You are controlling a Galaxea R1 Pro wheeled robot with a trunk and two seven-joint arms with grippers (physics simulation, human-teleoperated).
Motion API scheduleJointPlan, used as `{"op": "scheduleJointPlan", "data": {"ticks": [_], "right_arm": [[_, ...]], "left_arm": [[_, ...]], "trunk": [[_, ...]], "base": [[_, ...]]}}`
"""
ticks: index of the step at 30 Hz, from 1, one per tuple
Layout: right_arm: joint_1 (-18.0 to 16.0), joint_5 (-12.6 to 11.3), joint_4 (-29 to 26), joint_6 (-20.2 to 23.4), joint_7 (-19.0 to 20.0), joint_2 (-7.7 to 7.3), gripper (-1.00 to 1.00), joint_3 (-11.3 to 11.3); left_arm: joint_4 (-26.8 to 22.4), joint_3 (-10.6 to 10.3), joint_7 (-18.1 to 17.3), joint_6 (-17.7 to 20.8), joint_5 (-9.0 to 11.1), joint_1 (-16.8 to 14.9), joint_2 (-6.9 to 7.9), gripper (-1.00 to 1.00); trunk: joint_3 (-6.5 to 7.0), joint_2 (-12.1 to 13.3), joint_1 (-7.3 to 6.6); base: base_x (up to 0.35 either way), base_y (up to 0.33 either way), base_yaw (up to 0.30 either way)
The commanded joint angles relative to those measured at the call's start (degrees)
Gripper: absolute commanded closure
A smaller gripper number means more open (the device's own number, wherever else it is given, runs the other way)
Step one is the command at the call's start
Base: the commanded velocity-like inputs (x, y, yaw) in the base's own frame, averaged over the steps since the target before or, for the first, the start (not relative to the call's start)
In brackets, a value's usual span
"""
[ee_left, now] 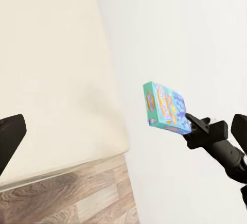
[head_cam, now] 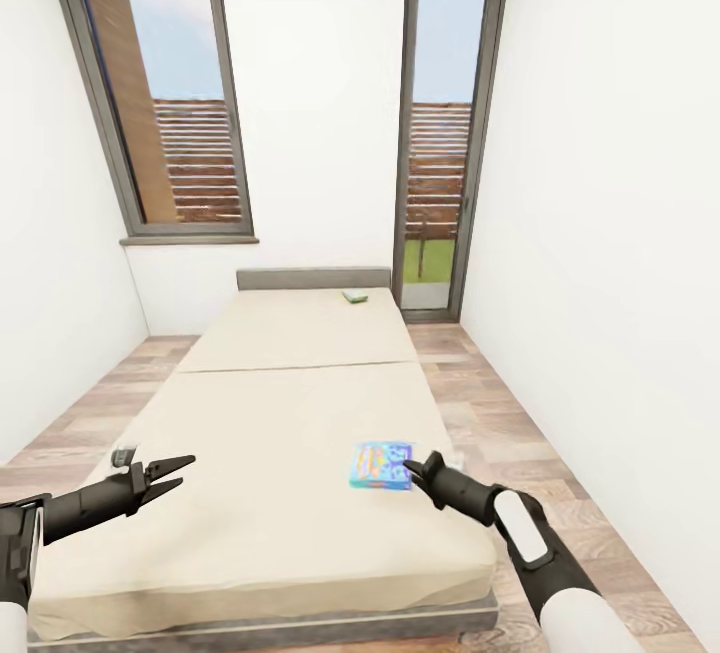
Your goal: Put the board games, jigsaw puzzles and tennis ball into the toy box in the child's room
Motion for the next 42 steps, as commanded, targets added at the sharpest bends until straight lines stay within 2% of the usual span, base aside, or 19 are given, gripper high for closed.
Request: {"op": "scheduleJointPlan", "data": {"ticks": [1, 2, 3, 7, 10, 12, 15, 17, 21, 23, 34, 42], "right_arm": [[-0.05, 0.36, -1.11, 0.32, 0.19, -0.08, 1.0, 2.29], [-0.06, 0.27, -3.13, 0.55, 0.06, 0.0, 1.0, 4.92], [-0.01, 0.19, -4.28, 0.7, 0.12, 0.03, 1.0, 5.99], [-0.02, -0.01, -6.66, 0.72, 0.81, 0.14, 1.0, 7.53], [-0.1, -0.05, -7.2, 0.56, 2.34, 0.15, 1.0, 7.54], [-0.14, -0.04, -7.4, 0.4, 5.42, 0.12, 1.0, 7.48], [-0.14, -0.02, -7.38, 0.09, 7.27, 0.0, 1.0, 7.41], [-0.15, -0.01, -7.37, -0.17, 7.5, -0.01, 1.0, 7.39], [-0.15, -0.03, -7.39, -0.63, 7.72, -0.08, 1.0, 7.38], [-0.15, -0.05, -7.39, -0.78, 7.7, -0.15, 1.0, 7.38], [-0.15, 0.01, -7.4, -1.7, 7.18, -0.34, 1.0, 7.25], [-0.15, 0.17, -7.39, -3.59, 10.29, -0.55, 1.0, 7.39]], "left_arm": [[-0.05, 0.15, -0.53, 0.61, -0.61, -0.06, -0.02, -1.0], [-0.05, 0.15, -0.53, 0.61, -0.59, -0.06, -0.05, -1.0], [-0.05, 0.13, -0.53, 0.61, -0.6, -0.06, -0.09, -1.0], [-0.05, 0.08, -0.53, 0.61, -0.58, -0.06, -0.17, -1.0], [-0.03, 0.07, -0.53, 0.61, -0.59, -0.06, -0.13, -1.0], [-0.04, 0.11, -0.53, 0.61, -0.62, -0.06, -0.17, -1.0], [-0.04, 0.07, -0.53, 0.64, -0.62, -0.06, -0.22, -1.0], [-0.04, -0.21, -0.53, 0.64, -0.63, -0.06, -0.22, -1.0], [-0.04, -2.97, -0.52, 0.68, -0.58, -0.06, -0.2, -1.0], [-0.04, -3.72, -0.49, 0.73, -0.45, -0.06, -0.19, -1.0], [-0.03, -4.32, -0.44, 0.78, -0.44, -0.06, -0.23, -1.0], [-0.03, -4.33, -0.44, 0.86, -0.57, -0.06, -0.21, -1.0]], "trunk": [[0.12, 0.38, -0.23], [0.3, 0.78, -0.45], [0.48, 1.18, -0.67], [1.2, 2.79, -1.55], [1.74, 3.99, -2.2], [2.1, 4.79, -2.64], [2.63, 6.0, -3.3], [2.99, 6.8, -3.74], [3.71, 8.4, -4.62], [4.07, 9.21, -5.06], [6.04, 13.62, -7.48], [7.48, 16.83, -9.23]], "base": [[0.0, 0.0, 0.0], [0.0, 0.0, 0.0], [0.0, 0.0, 0.0], [0.0, 0.0, 0.0], [0.0, 0.0, 0.0], [0.0, 0.0, 0.0], [0.0, 0.0, 0.0], [0.0, 0.0, 0.0], [0.0, 0.0, 0.0], [0.0, 0.0, 0.0], [0.0, 0.0, 0.0], [0.0, 0.0, 0.0]]}}
